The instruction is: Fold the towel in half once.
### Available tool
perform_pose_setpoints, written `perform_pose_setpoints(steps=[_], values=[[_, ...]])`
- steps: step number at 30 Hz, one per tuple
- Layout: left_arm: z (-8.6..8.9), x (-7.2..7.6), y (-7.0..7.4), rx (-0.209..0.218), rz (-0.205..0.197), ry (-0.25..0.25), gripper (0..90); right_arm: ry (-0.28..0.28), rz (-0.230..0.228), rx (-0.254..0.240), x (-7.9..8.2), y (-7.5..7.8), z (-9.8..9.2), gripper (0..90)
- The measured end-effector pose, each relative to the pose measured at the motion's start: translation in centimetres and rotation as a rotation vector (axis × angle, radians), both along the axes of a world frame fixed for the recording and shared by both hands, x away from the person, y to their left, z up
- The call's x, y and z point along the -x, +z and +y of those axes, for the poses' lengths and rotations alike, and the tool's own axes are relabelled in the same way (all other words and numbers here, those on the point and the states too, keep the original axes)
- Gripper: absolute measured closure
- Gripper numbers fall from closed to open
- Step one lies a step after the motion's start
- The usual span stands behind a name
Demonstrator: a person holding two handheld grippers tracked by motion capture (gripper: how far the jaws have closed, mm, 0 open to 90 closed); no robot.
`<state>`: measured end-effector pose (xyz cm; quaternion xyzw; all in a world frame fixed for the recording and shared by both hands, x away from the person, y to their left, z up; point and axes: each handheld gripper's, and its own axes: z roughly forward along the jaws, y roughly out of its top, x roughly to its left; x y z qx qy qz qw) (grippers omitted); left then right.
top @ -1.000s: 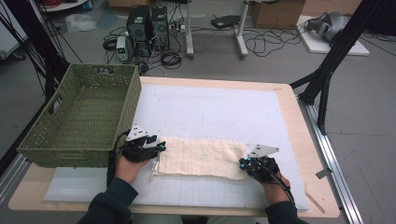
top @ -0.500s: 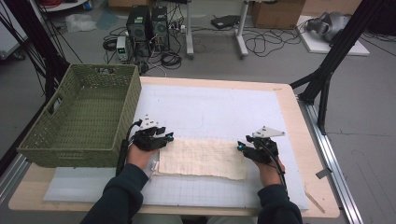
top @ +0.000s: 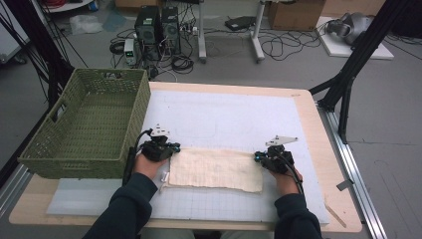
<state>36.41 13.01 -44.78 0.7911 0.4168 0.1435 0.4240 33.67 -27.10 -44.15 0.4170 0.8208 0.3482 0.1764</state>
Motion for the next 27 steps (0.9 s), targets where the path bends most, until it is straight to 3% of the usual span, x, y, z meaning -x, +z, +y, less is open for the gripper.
perform_pose_setpoints(steps=[4, 7, 11, 14, 15, 16, 18, 22, 25, 27], values=[[0.2, 0.3, 0.8, 0.015, -0.084, 0.033, 87.1, -0.006, -0.103, 0.051, 0.2, 0.4, 0.4, 86.5], [0.4, 0.3, 1.0, 0.017, -0.119, 0.070, 87.1, -0.011, -0.167, 0.082, 0.0, 0.7, 0.9, 86.5], [0.2, -0.1, 0.5, -0.005, -0.117, 0.094, 87.0, -0.025, -0.184, 0.118, -0.8, 0.5, 1.6, 86.4], [-0.4, -0.5, -0.3, -0.052, -0.087, 0.105, 86.3, -0.041, -0.162, 0.138, -1.5, 0.0, 1.9, 85.8], [-0.5, -0.4, -0.3, -0.063, -0.095, 0.109, 85.7, -0.044, -0.158, 0.152, -1.7, -0.2, 2.0, 84.8], [-0.5, -0.4, -0.2, -0.057, -0.100, 0.113, 84.7, -0.047, -0.151, 0.163, -1.7, -0.4, 2.1, 81.8], [-0.2, -0.3, 0.0, -0.041, -0.090, 0.137, 73.7, -0.074, -0.162, 0.170, -1.6, -0.3, 2.1, 71.2], [0.9, 0.1, 0.9, -0.001, -0.102, 0.162, 60.8, -0.092, -0.191, 0.091, -0.9, 0.8, 0.8, 63.9], [1.1, 0.6, 1.5, 0.019, -0.132, 0.138, 57.0, -0.064, -0.205, 0.015, 0.3, 1.8, -0.1, 63.5], [1.0, 0.9, 1.8, 0.023, -0.150, 0.131, 54.1, -0.039, -0.216, 0.020, 1.1, 2.0, -0.3, 63.4]])
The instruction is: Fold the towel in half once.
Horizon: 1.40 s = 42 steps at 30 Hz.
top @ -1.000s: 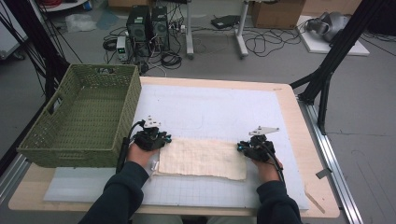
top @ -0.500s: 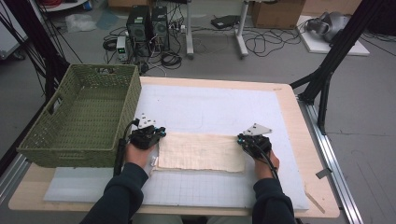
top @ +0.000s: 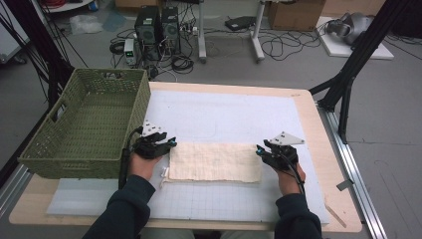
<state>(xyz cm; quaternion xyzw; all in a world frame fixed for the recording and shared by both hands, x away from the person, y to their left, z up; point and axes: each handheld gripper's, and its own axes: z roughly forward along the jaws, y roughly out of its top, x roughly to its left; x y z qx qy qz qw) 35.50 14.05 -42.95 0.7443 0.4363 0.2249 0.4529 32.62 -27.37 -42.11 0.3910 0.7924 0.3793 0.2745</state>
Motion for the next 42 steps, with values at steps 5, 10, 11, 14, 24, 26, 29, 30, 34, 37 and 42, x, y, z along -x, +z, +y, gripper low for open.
perform_pose_setpoints(steps=[5, 10, 11, 14, 24, 26, 29, 30, 34, 37, 42], values=[[0.2, 0.5, 0.6, 0.028, -0.028, -0.027, 51.5, 0.122, 0.019, 0.033, 2.5, -0.3, 0.3, 65.5], [0.4, 0.9, 0.9, 0.060, -0.037, -0.069, 51.2, 0.211, 0.069, 0.067, 4.3, -1.7, 0.7, 65.0], [0.4, 1.0, 0.9, 0.069, -0.041, -0.074, 50.6, 0.217, 0.080, 0.080, 4.4, -2.0, 0.8, 65.1], [0.6, 1.2, 0.7, 0.088, -0.031, -0.078, 49.4, 0.230, 0.098, 0.096, 4.8, -2.3, 0.6, 65.6], [0.9, 1.9, 0.5, 0.154, -0.030, -0.105, 36.1, 0.123, 0.004, -0.010, 4.9, -0.3, -0.8, 42.1], [0.7, 2.1, 0.7, 0.161, -0.035, -0.113, 28.3, 0.083, -0.008, -0.013, 4.6, -0.2, -1.1, 34.7], [0.4, 2.6, 0.7, 0.179, -0.060, -0.134, 17.5, 0.032, -0.025, -0.034, 4.4, 0.0, -1.8, 25.4], [0.3, 2.7, 0.7, 0.177, -0.057, -0.150, 17.6, 0.016, -0.032, -0.046, 4.3, 0.1, -2.1, 21.8], [-0.1, 2.9, 0.7, 0.185, -0.060, -0.184, 17.6, -0.044, -0.056, -0.089, 4.5, 0.6, -3.3, 12.7], [-0.3, 3.1, 0.8, 0.185, -0.068, -0.198, 17.7, -0.066, -0.065, -0.109, 4.6, 0.8, -3.9, 11.9], [-0.3, 3.1, 0.8, 0.192, -0.062, -0.211, 19.9, -0.040, -0.039, -0.111, 4.4, 0.8, -4.1, 11.2]])
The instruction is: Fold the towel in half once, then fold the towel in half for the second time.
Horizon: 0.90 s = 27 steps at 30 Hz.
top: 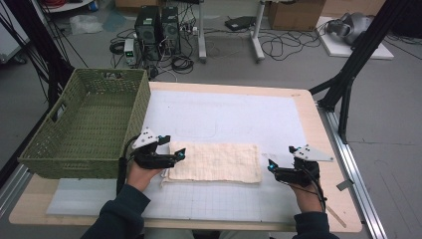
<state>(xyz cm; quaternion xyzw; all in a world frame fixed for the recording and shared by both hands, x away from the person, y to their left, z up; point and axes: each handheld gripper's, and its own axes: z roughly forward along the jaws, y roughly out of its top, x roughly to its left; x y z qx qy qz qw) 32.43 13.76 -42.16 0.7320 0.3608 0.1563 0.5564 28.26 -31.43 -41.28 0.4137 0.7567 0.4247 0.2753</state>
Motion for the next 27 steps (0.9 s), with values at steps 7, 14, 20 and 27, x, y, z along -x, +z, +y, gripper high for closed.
perform_pose_setpoints(steps=[7, 14, 20, 27], values=[[0.13, 0.16, 0.20, 0.006, -0.006, 0.005, 19.2, 0.019, 0.008, 0.016, -0.05, -0.19, 0.32, 11.2], [0.19, 0.08, 0.04, 0.015, 0.001, 0.009, 19.5, 0.016, 0.009, 0.009, -0.03, -0.11, 0.26, 11.2], [0.48, -0.08, -0.04, 0.009, 0.004, 0.017, 19.1, 0.021, 0.010, 0.016, -0.16, -0.19, 0.46, 11.2], [0.76, -0.24, -0.18, 0.008, 0.016, 0.041, 19.2, 0.027, 0.019, 0.024, -0.19, -0.32, 0.66, 11.3]])
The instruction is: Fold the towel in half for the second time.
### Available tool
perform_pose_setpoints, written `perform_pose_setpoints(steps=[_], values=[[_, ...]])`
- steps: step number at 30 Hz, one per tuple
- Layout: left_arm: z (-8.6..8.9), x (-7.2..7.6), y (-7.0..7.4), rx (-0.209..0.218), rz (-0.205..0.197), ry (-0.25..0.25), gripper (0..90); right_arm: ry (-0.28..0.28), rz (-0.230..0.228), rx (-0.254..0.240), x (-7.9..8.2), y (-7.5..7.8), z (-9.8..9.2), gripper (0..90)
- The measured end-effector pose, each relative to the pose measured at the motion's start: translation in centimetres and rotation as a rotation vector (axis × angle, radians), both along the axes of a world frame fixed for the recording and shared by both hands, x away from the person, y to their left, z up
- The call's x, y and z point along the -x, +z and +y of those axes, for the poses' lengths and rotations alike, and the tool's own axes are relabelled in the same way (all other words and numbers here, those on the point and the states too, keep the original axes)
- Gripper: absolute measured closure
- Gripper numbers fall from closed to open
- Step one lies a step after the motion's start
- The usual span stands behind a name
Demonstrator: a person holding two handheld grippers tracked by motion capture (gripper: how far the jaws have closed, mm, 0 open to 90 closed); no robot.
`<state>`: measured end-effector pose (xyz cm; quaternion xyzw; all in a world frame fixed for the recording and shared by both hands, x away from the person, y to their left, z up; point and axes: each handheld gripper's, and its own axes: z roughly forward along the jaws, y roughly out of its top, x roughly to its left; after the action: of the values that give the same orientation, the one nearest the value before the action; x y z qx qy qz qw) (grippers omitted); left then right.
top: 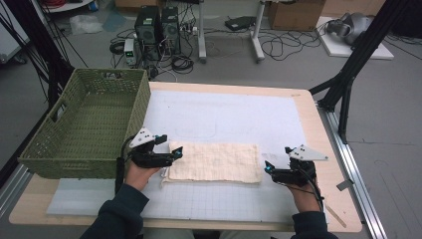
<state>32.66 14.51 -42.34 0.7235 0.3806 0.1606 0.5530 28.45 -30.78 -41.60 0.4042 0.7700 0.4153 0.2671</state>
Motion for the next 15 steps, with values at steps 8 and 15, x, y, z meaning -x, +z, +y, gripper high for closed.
perform_pose_setpoints(steps=[8, 15], values=[[0.3, -0.6, 0.0, -0.006, 0.007, 0.028, 20.6, 0.014, 0.004, 0.005, 0.2, -0.1, -0.1, 11.2], [0.3, -1.3, -0.5, -0.016, 0.028, 0.045, 22.7, 0.012, 0.010, 0.003, 0.3, -0.2, -0.2, 11.2]])
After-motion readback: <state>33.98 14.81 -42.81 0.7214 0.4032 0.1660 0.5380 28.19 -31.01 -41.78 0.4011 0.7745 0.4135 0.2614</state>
